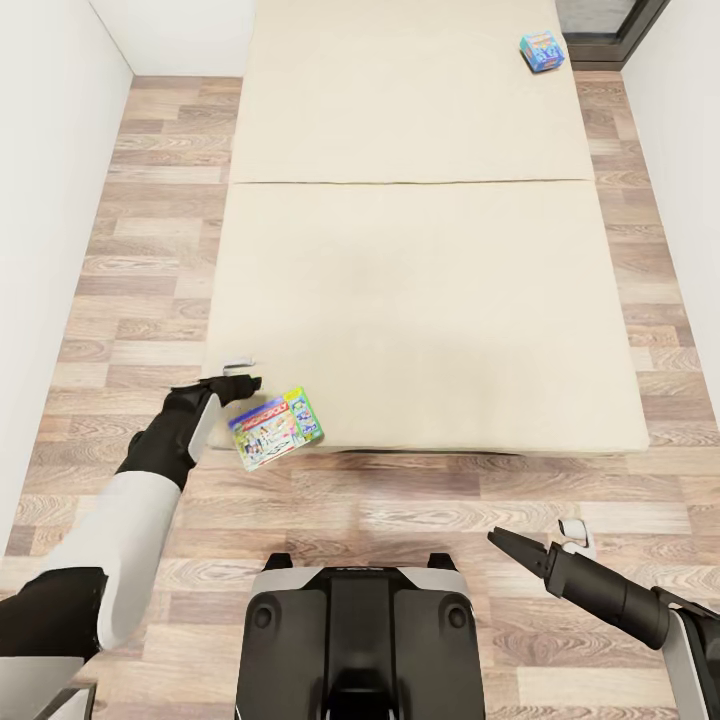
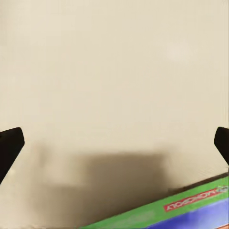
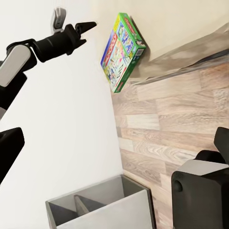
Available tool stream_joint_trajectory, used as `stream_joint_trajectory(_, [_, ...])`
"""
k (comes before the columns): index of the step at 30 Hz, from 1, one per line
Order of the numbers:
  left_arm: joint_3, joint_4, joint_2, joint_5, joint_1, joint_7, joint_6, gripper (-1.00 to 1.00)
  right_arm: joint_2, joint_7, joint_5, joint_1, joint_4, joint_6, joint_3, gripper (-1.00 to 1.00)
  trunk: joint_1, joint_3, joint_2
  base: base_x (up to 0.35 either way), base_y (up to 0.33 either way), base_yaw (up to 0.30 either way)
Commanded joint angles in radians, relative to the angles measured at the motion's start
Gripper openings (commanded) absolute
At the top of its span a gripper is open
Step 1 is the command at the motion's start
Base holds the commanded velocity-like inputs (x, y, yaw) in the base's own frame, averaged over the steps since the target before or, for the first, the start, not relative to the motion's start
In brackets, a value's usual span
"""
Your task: Put all the toys in the child's room - the three board games (two on the bed and one on the table), the two jigsaw puzzles on the table, and the tennis ball on the table - inside the toy box on the table in the child's room.
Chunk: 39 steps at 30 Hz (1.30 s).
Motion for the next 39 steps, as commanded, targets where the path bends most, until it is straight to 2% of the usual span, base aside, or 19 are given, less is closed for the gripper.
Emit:
stream_joint_trajectory(1, [0.012, -0.005, 0.008, 0.009, 0.000, 0.002, 0.015, 1.00, 0.000, 0.001, -0.003, 0.000, 0.000, 0.007, 0.000, 1.00, 0.001, -0.001, -0.001, 0.000, 0.000, 0.000])
stream_joint_trajectory(3, [0.039, -0.009, 0.025, 0.016, 0.000, -0.008, 0.038, 1.00, 0.000, -0.002, -0.002, 0.000, 0.001, 0.007, 0.000, 1.00, 0.001, -0.001, -0.001, 0.000, 0.000, 0.000])
stream_joint_trajectory(4, [0.069, -0.013, 0.042, 0.025, 0.000, -0.029, 0.064, 1.00, 0.000, -0.013, -0.002, 0.000, 0.003, 0.007, 0.001, 1.00, 0.001, -0.001, -0.001, 0.000, 0.000, 0.000])
stream_joint_trajectory(9, [0.139, -0.017, 0.095, 0.047, 0.000, -0.136, 0.129, 1.00, 0.000, -0.071, -0.003, 0.000, 0.008, 0.007, 0.012, 1.00, 0.001, -0.001, -0.001, 0.000, 0.000, 0.000])
stream_joint_trajectory(10, [0.160, -0.018, 0.119, 0.051, 0.000, -0.196, 0.155, 1.00, 0.000, -0.100, -0.003, 0.000, 0.009, 0.007, 0.020, 1.00, 0.001, -0.001, -0.001, 0.000, 0.000, 0.000])
stream_joint_trajectory(13, [0.182, -0.018, 0.156, 0.055, 0.000, -0.296, 0.202, 1.00, 0.000, -0.140, -0.004, 0.000, 0.010, 0.007, 0.035, 1.00, 0.001, -0.001, -0.001, 0.000, 0.000, 0.000])
stream_joint_trajectory(14, [0.192, -0.019, 0.184, 0.057, 0.000, -0.366, 0.237, 1.00, 0.000, -0.160, -0.004, 0.000, 0.011, 0.007, 0.046, 1.00, 0.001, -0.001, -0.001, 0.000, 0.000, 0.000])
stream_joint_trajectory(17, [0.209, -0.019, 0.234, 0.059, 0.001, -0.477, 0.289, 1.00, 0.000, -0.179, -0.004, 0.000, 0.012, 0.006, 0.058, 1.00, 0.001, -0.001, -0.001, 0.000, 0.000, 0.000])
stream_joint_trajectory(18, [0.226, -0.019, 0.270, 0.060, 0.002, -0.556, 0.319, 1.00, 0.000, -0.187, -0.004, 0.000, 0.012, 0.006, 0.063, 1.00, 0.001, -0.001, -0.001, 0.000, 0.000, 0.000])
stream_joint_trajectory(21, [0.256, -0.019, 0.324, 0.060, 0.006, -0.682, 0.353, 1.00, 0.000, -0.194, -0.003, 0.000, 0.013, 0.006, 0.067, 1.00, 0.001, -0.001, -0.001, 0.000, 0.000, 0.000])
stream_joint_trajectory(22, [0.273, -0.016, 0.358, 0.059, 0.010, -0.769, 0.368, 1.00, 0.000, -0.197, -0.003, 0.000, 0.013, 0.006, 0.069, 1.00, 0.001, -0.001, -0.001, 0.000, 0.000, 0.000])
stream_joint_trajectory(24, [0.287, -0.012, 0.391, 0.057, 0.019, -0.855, 0.378, 1.00, 0.001, -0.201, -0.003, 0.000, 0.013, 0.005, 0.070, 1.00, 0.001, -0.001, -0.001, 0.000, 0.000, 0.000])
stream_joint_trajectory(29, [0.305, 0.001, 0.474, 0.056, 0.096, -1.059, 0.387, 1.00, 0.002, -0.223, -0.003, 0.000, 0.024, 0.005, 0.074, 1.00, 0.001, -0.001, -0.001, 0.000, 0.000, 0.000])
stream_joint_trajectory(30, [0.309, 0.004, 0.500, 0.057, 0.139, -1.132, 0.385, 1.00, 0.003, -0.239, -0.005, 0.000, 0.031, 0.005, 0.080, 1.00, 0.001, -0.001, -0.001, 0.000, 0.000, 0.000])
stream_joint_trajectory(33, [0.315, 0.007, 0.529, 0.056, 0.207, -1.230, 0.384, 1.00, 0.004, -0.272, -0.006, 0.000, 0.045, -0.001, 0.096, 1.00, 0.001, -0.001, -0.001, 0.000, 0.000, 0.000])
stream_joint_trajectory(34, [0.321, 0.009, 0.541, 0.056, 0.250, -1.284, 0.382, 1.00, 0.005, -0.298, -0.007, 0.000, 0.056, -0.013, 0.111, 1.00, 0.001, -0.001, -0.001, 0.000, 0.000, 0.000])
stream_joint_trajectory(39, [0.339, 0.012, 0.554, 0.056, 0.345, -1.370, 0.366, 1.00, 0.013, -0.381, -0.012, -0.002, 0.107, -0.070, 0.164, 1.00, 0.001, -0.001, -0.001, 0.000, 0.000, 0.000])
